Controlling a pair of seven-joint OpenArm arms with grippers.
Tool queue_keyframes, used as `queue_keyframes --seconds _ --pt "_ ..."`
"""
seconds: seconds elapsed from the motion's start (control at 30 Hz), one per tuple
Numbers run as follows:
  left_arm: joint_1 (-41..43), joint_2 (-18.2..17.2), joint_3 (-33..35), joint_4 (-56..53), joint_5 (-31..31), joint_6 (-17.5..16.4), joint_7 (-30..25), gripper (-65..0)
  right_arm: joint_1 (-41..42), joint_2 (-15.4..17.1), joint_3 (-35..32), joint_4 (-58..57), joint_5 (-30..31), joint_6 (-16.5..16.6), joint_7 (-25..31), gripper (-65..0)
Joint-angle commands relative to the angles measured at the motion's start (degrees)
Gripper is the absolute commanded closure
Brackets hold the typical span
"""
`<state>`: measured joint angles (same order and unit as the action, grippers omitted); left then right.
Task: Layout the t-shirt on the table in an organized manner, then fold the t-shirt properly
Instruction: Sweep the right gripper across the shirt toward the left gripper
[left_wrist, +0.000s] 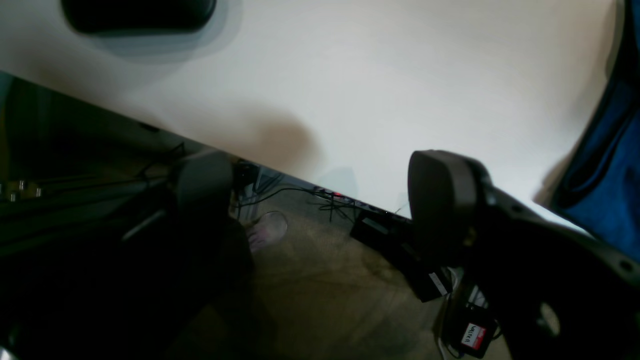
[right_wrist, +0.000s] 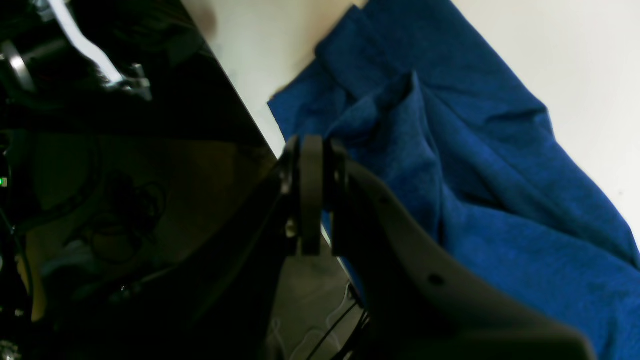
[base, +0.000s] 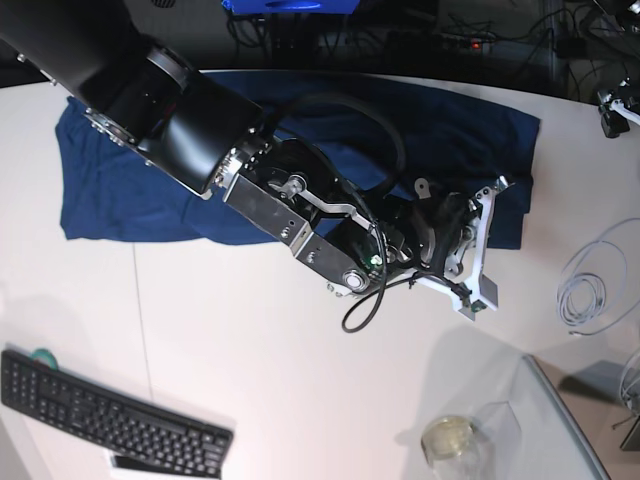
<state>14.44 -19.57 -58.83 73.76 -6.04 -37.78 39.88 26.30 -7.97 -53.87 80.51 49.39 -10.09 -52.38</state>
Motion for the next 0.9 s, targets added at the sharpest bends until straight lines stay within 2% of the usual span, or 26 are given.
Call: queue_keyframes --seconds 0.0,0.13,0.4,0.53,0.63,0.87 --pt "0.0 -1.7 -0.6 1.1 -0.3 0.1 -1.0 -52.7 1.3 -0.9 0.2 1.0 1.4 0.1 0.7 0.0" --pt "0.0 -1.7 -0.6 1.1 -0.3 0.1 -0.9 -52.7 1.3 -0.9 0.2 0.9 3.1 0.1 1.5 0.0" --pt "0.0 -1.7 -0.5 1.1 -0.3 0.2 -0.9 -52.7 1.2 -0.9 -0.2 -5.7 3.4 0.1 8.1 0.0" --pt "-0.1 -1.7 -0.5 1.1 -0.3 0.3 -0.9 -52.7 1.1 -1.0 -5.6 -7.1 3.5 0.1 12.4 0.0" --pt "-0.2 -1.7 -0.4 1.1 -0.3 0.3 -0.9 -52.7 1.1 -1.0 -7.3 -9.4 3.5 0.1 15.3 0.0" --pt "-0.2 -1.6 -0.4 1.1 -0.3 0.3 -0.9 -52.7 1.0 -1.0 -7.3 -11.2 3.5 0.1 16.8 -0.2"
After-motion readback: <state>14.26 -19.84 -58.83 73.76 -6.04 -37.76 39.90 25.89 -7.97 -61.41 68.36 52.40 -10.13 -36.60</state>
